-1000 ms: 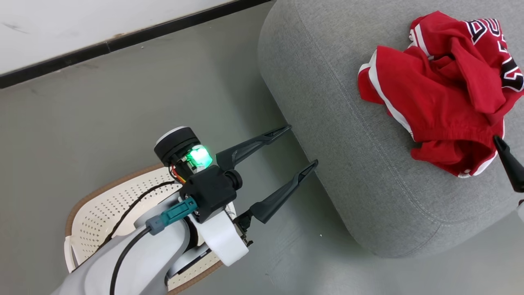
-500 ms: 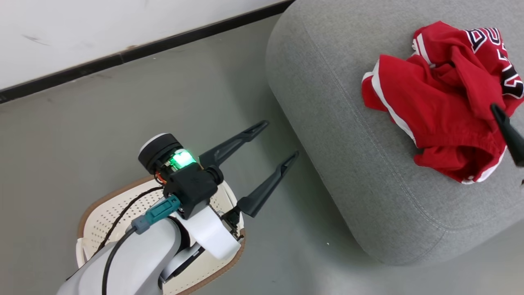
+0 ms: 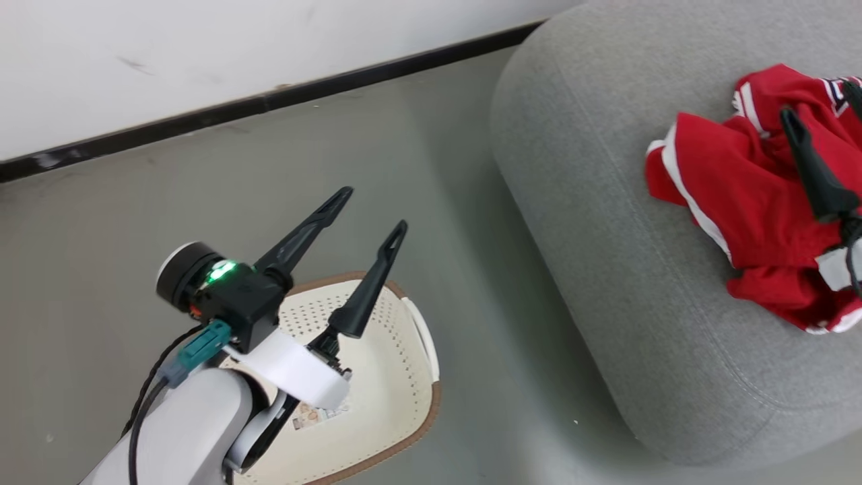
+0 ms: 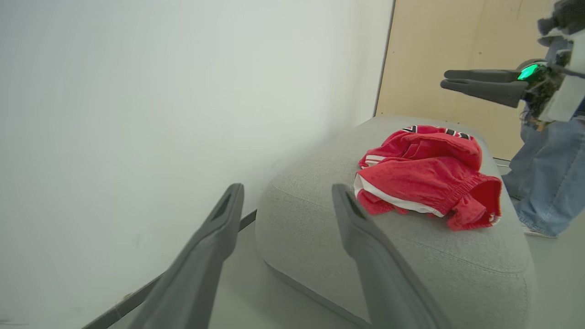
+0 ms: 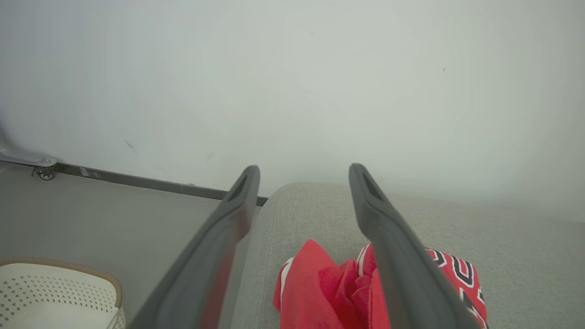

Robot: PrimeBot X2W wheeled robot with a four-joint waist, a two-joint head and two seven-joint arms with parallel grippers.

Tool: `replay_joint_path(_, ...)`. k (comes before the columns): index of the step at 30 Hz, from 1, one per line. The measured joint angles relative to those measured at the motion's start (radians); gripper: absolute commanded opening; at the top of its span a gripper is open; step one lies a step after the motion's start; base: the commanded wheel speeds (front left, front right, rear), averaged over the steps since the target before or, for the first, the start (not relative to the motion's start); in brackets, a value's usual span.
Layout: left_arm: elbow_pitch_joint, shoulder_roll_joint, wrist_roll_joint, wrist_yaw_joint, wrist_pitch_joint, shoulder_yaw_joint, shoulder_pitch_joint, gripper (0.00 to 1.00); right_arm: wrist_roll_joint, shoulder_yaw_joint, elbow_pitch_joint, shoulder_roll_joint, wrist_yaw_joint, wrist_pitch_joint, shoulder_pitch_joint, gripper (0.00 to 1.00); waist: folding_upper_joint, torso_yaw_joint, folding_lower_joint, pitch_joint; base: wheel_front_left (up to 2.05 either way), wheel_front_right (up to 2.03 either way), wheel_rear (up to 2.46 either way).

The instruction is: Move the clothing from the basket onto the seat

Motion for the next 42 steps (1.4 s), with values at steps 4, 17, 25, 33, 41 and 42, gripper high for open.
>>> replay_joint_path(4, 0.002, 0.001, -0.007, 0.022, 0.0, 0.026, 0.037, 1.0, -0.037, -0.01, 0.011, 0.043, 0.0, -0.009, -0.017, 1.0, 0.0, 0.032, 0.0, -0.013, 0.0, 0.0, 0.0)
replay_joint_path(17, -0.017, -0.028, -0.016, 0.092, -0.002, 0.146, 0.136, 1.0, -0.184, -0.064, 0.054, 0.186, 0.0, -0.035, -0.034, 1.0, 0.0, 0.137, 0.0, -0.064, 0.0, 0.0, 0.0)
replay_joint_path(25, -0.023, -0.058, -0.012, 0.114, -0.002, 0.187, 0.201, 1.0, -0.273, -0.077, 0.058, 0.281, 0.0, -0.046, 0.015, 1.0, 0.0, 0.191, 0.0, -0.105, 0.0, 0.0, 0.0)
replay_joint_path(33, -0.024, -0.074, 0.009, 0.133, -0.002, 0.22, 0.245, 1.0, -0.326, -0.115, 0.063, 0.352, 0.0, -0.053, 0.086, 1.0, 0.0, 0.229, 0.0, -0.147, 0.0, 0.0, 0.0)
replay_joint_path(41, -0.003, -0.098, 0.028, 0.156, -0.002, 0.253, 0.303, 1.0, -0.358, -0.179, 0.081, 0.414, 0.0, -0.053, 0.178, 1.0, 0.0, 0.261, 0.0, -0.199, 0.0, 0.0, 0.0)
replay_joint_path(42, -0.001, -0.102, 0.029, 0.159, -0.002, 0.256, 0.309, 1.0, -0.366, -0.186, 0.081, 0.422, 0.0, -0.053, 0.188, 1.0, 0.0, 0.264, 0.0, -0.205, 0.0, 0.0, 0.0)
